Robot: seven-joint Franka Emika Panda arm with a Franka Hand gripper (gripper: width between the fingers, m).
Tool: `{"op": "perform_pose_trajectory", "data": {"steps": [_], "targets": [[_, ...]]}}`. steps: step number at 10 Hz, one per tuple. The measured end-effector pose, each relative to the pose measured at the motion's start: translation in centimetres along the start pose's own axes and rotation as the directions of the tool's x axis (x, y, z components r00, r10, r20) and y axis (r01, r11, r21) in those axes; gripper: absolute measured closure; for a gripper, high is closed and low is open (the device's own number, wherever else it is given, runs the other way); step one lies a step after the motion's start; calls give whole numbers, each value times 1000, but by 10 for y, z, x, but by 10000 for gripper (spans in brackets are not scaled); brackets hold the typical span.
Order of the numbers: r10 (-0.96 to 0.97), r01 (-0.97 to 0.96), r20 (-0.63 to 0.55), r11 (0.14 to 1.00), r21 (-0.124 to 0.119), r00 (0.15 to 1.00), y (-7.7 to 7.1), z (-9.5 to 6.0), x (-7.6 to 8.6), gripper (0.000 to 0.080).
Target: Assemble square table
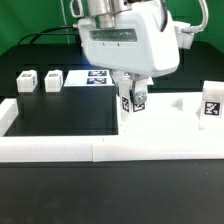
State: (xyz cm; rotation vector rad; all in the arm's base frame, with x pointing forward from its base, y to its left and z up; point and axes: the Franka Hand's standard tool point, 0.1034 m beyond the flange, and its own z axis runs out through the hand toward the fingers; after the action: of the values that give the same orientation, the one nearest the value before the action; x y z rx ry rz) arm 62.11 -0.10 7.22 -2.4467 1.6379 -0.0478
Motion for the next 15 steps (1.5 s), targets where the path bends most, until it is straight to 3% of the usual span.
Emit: {"op": "perform_pose_trajectory", "data": {"steps": [2,4,5,6,7,10,11,13,14,15], "targets": [[291,-292,42,956,27,956,1,1,-1,505],[350,-352,50,936,32,935,1,1,-2,496],[265,-267,45,963,35,963,1,1,-2,496],[85,-86,37,996,35,996,0,1,-4,314],[-184,184,26,983,18,983,-5,-1,-7,184],[-447,447,20,894,16,894,-5,-1,-7,157],[-572,572,14,820,9,820,-4,-1,-5,151],[-835,834,-19,550,-40,550,-8,-1,1,150],[-904,903,-30,427,-52,426,-9,0,1,150],[-921,919,-37,390,-55,389,-8,1,1,150]]}}
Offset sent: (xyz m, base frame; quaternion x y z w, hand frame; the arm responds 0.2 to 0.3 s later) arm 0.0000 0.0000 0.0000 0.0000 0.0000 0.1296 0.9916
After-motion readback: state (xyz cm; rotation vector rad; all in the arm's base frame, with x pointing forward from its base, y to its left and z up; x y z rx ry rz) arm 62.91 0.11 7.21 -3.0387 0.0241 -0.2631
